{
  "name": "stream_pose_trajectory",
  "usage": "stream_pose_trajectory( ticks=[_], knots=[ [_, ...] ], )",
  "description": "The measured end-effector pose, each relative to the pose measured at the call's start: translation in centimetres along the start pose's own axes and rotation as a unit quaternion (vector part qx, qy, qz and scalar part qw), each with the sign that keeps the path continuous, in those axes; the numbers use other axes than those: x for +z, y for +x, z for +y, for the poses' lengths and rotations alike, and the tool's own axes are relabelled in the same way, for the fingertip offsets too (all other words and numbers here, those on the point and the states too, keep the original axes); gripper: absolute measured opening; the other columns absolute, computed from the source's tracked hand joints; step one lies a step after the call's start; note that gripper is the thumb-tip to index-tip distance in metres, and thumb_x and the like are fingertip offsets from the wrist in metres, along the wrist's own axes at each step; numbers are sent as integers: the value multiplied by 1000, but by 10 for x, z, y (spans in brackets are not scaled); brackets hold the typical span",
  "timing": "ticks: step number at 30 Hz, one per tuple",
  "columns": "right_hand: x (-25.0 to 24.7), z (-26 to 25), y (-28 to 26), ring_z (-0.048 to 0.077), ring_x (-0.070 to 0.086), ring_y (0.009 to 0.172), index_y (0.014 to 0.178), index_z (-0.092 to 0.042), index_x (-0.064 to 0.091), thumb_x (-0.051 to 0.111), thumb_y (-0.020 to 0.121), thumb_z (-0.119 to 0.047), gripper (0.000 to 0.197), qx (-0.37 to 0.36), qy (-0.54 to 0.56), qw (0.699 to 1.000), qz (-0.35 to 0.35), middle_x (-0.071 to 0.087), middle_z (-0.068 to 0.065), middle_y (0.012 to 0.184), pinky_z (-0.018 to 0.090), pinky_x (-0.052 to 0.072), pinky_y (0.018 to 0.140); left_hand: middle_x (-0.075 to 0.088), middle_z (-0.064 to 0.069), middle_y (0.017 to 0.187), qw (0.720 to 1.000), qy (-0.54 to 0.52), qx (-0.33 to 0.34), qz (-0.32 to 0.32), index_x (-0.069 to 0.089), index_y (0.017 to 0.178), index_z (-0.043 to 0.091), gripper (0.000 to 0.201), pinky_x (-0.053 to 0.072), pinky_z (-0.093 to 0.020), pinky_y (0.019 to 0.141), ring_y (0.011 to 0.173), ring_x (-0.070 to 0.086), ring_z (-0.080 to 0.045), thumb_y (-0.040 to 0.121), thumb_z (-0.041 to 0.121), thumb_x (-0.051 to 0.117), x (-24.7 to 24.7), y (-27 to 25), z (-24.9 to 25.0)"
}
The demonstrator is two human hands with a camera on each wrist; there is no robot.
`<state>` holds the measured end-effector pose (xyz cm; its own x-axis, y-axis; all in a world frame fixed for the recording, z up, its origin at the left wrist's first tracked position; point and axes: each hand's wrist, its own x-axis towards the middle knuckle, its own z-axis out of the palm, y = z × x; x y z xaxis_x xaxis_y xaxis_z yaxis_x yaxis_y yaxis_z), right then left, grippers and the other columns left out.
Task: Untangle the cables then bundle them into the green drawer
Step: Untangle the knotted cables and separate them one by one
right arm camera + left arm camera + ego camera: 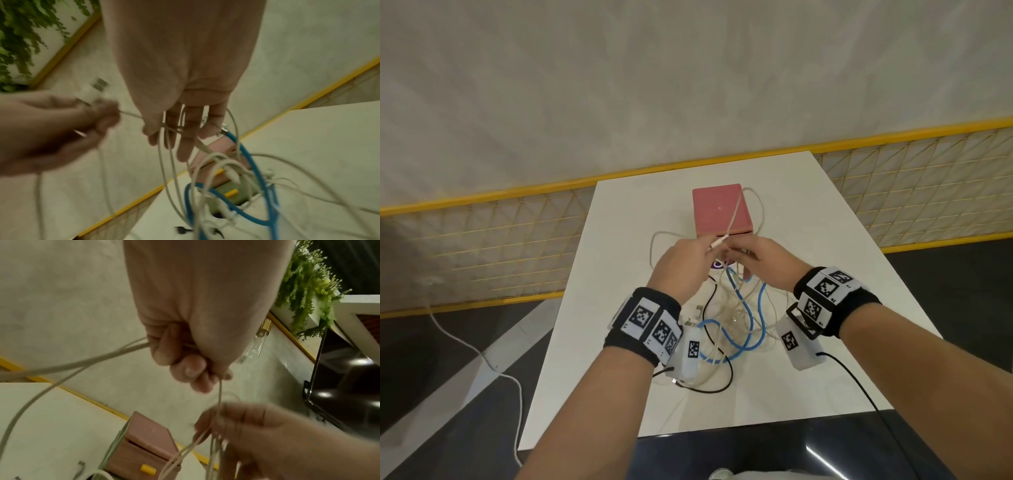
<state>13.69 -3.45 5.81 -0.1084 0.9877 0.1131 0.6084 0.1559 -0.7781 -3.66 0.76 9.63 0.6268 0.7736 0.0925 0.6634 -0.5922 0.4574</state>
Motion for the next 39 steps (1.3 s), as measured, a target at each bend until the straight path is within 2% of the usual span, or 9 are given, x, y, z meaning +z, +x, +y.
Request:
stream_pose_trajectory(
  ticks=[4, 8, 11, 16, 21, 27, 30, 33, 39],
  knots=[
    [-9, 36, -8, 22, 57, 108, 135, -18, 48, 58, 90, -5, 48, 94, -96, 991, 19, 43, 8, 134, 28, 46, 87, 55, 5, 63, 985, -117, -21, 126, 61, 119, 13, 25, 37, -28, 53, 52, 48, -11, 103, 23, 44, -21, 2, -6],
    [-19, 31, -12, 11, 49, 119, 142, -23, 38, 66, 85, -12, 64, 81, -88, 992, 25, 37, 1, 146, 22, 38, 95, 48, 11, 58, 980, -140, -24, 140, 55, 94, 17, 19, 39, -30, 55, 51, 46, -10, 104, 27, 43, -37, 2, -9],
    [-12, 9, 0, -11, 58, 80, 130, -21, 52, 64, 89, -19, 42, 34, -26, 998, 46, 57, -5, 121, 10, 46, 70, 49, 11, 54, 979, -160, -7, 123, 59, 108, 10, 27, 35, -24, 50, 45, 43, -3, 104, 31, 42, -34, 4, -2],
    [-1, 4, 6, 23, 66, 59, 88, -5, 63, 40, 101, -19, 30, 83, 20, 996, 10, 68, 11, 90, 18, 45, 48, 55, 3, 56, 937, -232, -44, 257, 58, 110, 24, 18, 38, -26, 51, 43, 43, -9, 104, 26, 41, -41, 6, -3],
    [-6, -13, 8, 21, 65, 58, 87, -6, 60, 39, 101, -18, 28, 46, 29, 998, 29, 63, -3, 76, 26, 50, 52, 66, 0, 73, 994, -85, -10, 72, 35, 145, 44, 60, 54, -27, 71, 67, 67, -18, 96, 11, 48, -30, -2, 2],
    [-11, -30, -7, 25, 62, 56, 111, -11, 55, 48, 97, -12, 16, -4, 68, 998, 17, 69, 6, 83, 24, 51, 57, 66, -7, 77, 998, -6, -56, 14, 60, 105, 19, 14, 52, -41, 68, 78, 63, -35, 97, 16, 49, -18, 1, -10],
    [-9, -27, -28, 28, 68, 60, 100, -11, 58, 53, 90, -3, 15, 23, 55, 992, -114, 74, 3, 83, 36, 57, 64, 69, -3, 72, 995, -23, -56, 74, 60, 116, 22, 23, 51, -36, 66, 64, 60, -18, 99, 17, 45, -29, -1, -17],
    [-1, -29, -51, 18, 71, 67, 90, -13, 70, 64, 88, -19, 9, 62, -22, 932, -357, 74, 4, 85, 20, 50, 67, 60, 2, 58, 976, -154, -42, 147, 64, 107, 20, 22, 37, -26, 52, 41, 44, -3, 103, 24, 43, -44, -8, -8],
    [2, -54, -35, -3, 50, 107, 131, -26, 44, 76, 77, -38, 63, -4, -9, 994, -107, 52, -11, 128, 2, 39, 80, 51, -1, 50, 902, -424, 42, 70, 63, 98, 11, 39, 28, -17, 38, 33, 34, -10, 108, 26, 29, -68, -34, 47]
  ],
)
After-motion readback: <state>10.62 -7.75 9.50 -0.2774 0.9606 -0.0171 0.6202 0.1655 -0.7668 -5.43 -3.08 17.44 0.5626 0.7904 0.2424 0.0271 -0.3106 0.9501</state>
